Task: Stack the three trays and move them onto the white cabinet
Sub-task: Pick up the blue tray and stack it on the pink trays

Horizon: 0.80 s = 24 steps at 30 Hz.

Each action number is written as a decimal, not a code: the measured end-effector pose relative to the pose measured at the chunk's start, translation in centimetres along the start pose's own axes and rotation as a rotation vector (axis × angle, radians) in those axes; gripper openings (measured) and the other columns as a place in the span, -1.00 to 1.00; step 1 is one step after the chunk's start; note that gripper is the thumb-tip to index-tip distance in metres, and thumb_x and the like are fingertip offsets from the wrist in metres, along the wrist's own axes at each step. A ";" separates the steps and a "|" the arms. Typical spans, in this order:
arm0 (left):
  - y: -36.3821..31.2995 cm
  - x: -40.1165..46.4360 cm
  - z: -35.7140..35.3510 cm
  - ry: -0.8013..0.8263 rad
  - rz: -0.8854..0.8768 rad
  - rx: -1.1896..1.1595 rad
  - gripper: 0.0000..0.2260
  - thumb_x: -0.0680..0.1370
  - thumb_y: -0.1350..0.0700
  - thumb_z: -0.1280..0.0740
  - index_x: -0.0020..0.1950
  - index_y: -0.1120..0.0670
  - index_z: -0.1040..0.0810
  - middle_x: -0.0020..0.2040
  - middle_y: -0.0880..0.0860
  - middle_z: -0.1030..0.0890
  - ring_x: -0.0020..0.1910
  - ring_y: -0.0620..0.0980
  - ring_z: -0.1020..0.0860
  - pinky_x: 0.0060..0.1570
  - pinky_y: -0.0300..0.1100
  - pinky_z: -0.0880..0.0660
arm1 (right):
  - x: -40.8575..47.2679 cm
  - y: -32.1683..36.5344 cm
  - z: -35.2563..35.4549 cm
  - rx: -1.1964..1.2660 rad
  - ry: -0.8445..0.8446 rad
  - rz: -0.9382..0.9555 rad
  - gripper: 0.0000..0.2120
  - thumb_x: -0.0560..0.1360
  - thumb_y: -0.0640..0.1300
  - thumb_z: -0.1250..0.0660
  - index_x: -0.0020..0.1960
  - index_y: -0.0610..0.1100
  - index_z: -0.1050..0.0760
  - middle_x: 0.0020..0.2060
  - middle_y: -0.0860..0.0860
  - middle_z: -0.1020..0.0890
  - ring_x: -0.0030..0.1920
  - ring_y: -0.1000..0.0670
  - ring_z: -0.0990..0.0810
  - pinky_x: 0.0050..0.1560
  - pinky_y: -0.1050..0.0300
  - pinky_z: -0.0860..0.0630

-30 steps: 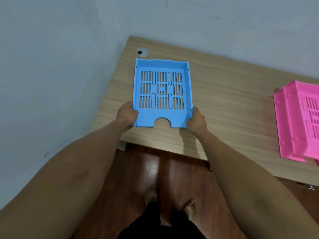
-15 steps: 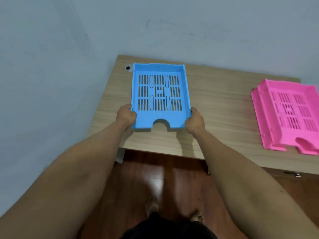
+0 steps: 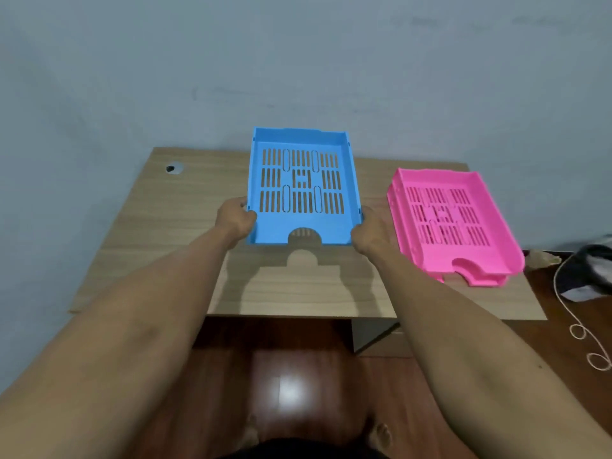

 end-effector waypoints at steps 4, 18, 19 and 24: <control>-5.7 -1.4 -6.1 0.006 -0.033 -0.016 -0.63 0.53 0.32 -0.25 0.29 0.16 -0.66 0.14 0.25 -0.71 0.13 0.26 -0.66 -0.03 -0.15 -0.50 | 2.9 -4.1 7.1 0.020 -0.007 0.007 -0.58 0.59 -0.39 -0.20 0.41 -0.18 -0.51 0.25 -0.18 -0.68 0.17 -0.25 -0.68 0.19 -0.18 -0.66; -18.4 -5.4 -25.5 0.053 -0.019 -0.065 -0.63 0.55 0.30 -0.26 0.31 0.11 -0.65 0.15 0.16 -0.72 0.12 0.17 -0.67 0.05 -0.11 -0.56 | 7.9 -18.6 25.2 -0.055 -0.021 -0.010 -0.59 0.61 -0.37 -0.16 0.38 -0.10 -0.52 0.04 -0.06 -0.67 -0.10 -0.14 -0.68 -0.17 0.00 -0.67; -18.8 -5.6 -26.6 0.060 -0.022 -0.059 -0.63 0.55 0.30 -0.26 0.30 0.11 -0.66 0.15 0.16 -0.72 0.11 0.17 -0.67 0.03 -0.12 -0.56 | 8.0 -19.5 25.9 -0.057 -0.024 -0.020 -0.57 0.60 -0.37 -0.16 0.39 -0.10 -0.52 0.09 -0.09 -0.68 -0.04 -0.17 -0.68 -0.10 -0.05 -0.68; -20.4 -6.0 -30.9 0.095 -0.031 -0.010 -0.65 0.55 0.28 -0.27 0.30 0.13 -0.65 0.06 0.20 -0.72 0.05 0.21 -0.67 -0.05 -0.16 -0.51 | 8.4 -23.8 28.2 -0.055 -0.077 -0.056 -0.55 0.57 -0.35 -0.15 0.38 -0.07 -0.53 0.18 -0.14 -0.69 0.01 -0.20 -0.62 -0.01 0.01 -0.60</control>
Point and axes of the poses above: each hand's wrist, its own x-axis towards the middle knuckle, its own z-axis out of the back of the hand, y = z × x, the point moved 3 cm from there along x, towards the middle knuckle
